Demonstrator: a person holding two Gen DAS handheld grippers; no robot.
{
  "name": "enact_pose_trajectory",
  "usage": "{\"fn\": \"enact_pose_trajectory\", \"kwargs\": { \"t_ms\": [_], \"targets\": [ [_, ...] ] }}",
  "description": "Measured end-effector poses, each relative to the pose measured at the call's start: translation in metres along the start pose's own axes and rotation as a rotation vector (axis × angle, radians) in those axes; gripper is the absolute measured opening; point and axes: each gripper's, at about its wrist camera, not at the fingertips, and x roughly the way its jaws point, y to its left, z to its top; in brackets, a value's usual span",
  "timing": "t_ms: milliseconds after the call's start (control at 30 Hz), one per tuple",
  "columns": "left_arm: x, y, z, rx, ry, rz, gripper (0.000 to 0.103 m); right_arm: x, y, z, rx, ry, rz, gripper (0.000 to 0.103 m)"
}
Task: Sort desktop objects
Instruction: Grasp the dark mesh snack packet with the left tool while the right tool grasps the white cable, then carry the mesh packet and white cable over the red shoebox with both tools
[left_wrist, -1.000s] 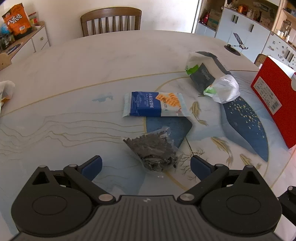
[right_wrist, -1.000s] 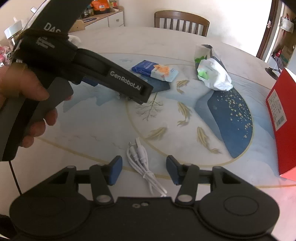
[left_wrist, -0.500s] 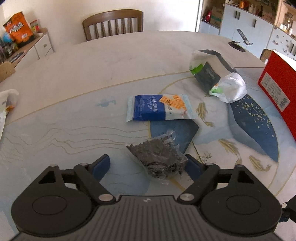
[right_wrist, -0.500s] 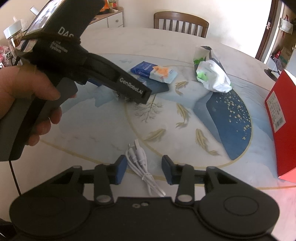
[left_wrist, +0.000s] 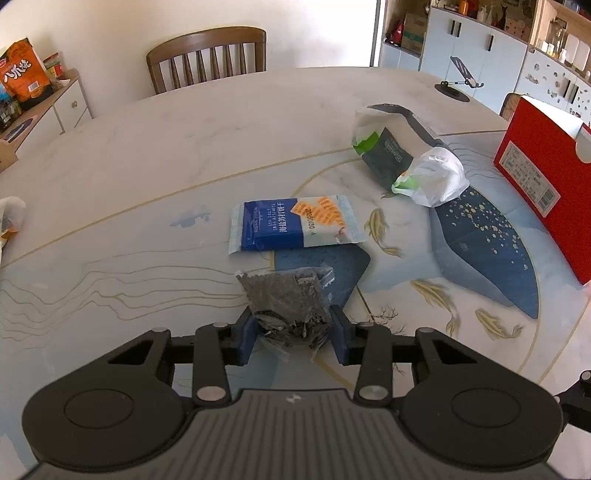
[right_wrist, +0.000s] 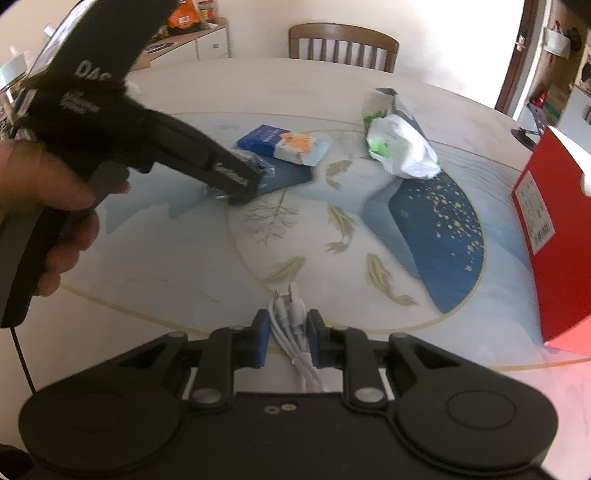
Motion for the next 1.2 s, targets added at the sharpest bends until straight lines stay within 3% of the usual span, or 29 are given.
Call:
{"fn": "enact_pose_trajectory", "kwargs": {
  "t_ms": [633,1200],
  "targets": [
    [-0.015,-0.006,-0.013,0.021,-0.008,-0.033,0.035,-0.011,-0.036,-0.007,0.145,0.01,-0.027,0.019],
    [-0.064,-0.037,-0.03,0.037,0.01,-0.142,0.035,-0.039,-0.07,-0.018,0.255,-0.014,-0.067,0.019]
  ]
}}
